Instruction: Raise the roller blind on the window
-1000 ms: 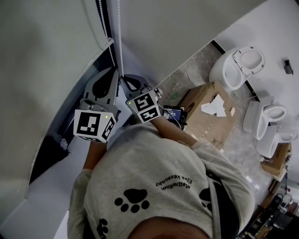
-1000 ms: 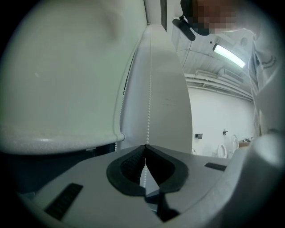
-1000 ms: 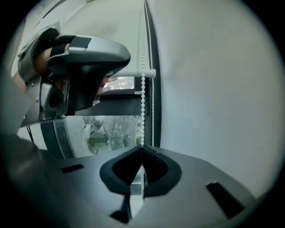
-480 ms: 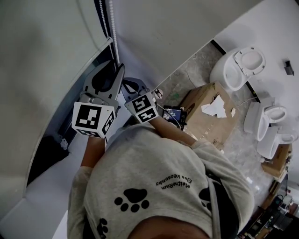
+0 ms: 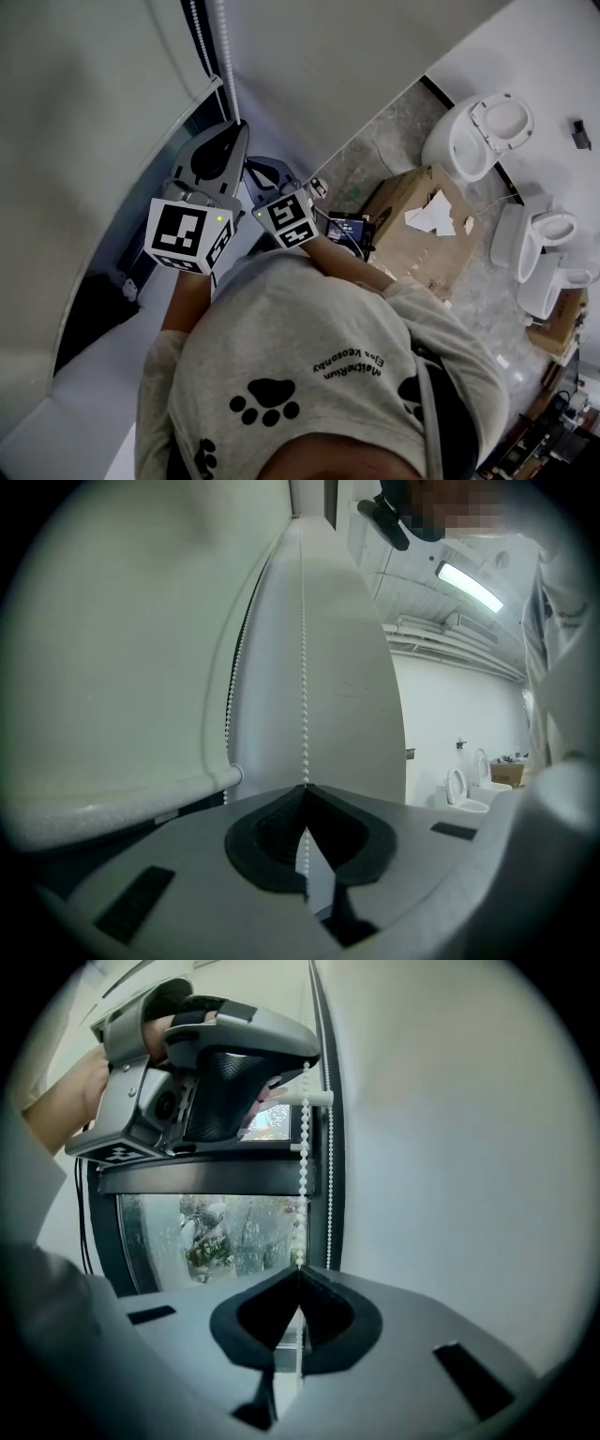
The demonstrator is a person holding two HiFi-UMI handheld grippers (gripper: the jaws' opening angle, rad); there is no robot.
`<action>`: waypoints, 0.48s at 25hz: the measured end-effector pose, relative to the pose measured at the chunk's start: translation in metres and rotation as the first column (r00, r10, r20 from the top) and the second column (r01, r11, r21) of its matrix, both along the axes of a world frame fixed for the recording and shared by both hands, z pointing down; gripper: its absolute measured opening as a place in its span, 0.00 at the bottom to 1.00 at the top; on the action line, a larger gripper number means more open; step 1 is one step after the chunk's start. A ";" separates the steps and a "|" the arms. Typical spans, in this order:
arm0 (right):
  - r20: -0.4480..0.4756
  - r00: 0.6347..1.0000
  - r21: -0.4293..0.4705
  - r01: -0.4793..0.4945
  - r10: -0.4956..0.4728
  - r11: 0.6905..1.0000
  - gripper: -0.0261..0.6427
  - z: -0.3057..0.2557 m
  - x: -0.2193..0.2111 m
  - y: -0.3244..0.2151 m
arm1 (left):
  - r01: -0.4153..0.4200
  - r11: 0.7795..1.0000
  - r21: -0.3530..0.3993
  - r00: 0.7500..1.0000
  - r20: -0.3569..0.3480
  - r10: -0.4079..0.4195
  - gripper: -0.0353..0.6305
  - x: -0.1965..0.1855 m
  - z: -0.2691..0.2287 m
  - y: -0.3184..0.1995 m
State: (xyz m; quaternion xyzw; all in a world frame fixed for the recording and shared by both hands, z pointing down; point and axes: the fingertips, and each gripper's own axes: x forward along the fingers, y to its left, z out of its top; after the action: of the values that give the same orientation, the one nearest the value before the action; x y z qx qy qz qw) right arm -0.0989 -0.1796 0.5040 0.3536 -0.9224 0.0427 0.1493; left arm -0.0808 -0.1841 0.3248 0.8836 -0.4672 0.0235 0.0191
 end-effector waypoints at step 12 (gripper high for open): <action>-0.023 1.000 -0.079 0.001 -0.003 0.997 0.05 0.045 0.012 0.004 | 0.001 0.997 -0.074 0.999 -0.043 -0.004 0.06 -0.001 0.047 -0.003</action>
State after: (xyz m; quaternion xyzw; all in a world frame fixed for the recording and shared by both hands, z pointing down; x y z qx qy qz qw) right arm -0.0871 -0.1759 0.5489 0.3471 -0.9185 0.0747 0.1739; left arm -0.0818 -0.1869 0.3719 0.8819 -0.4668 0.0218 0.0620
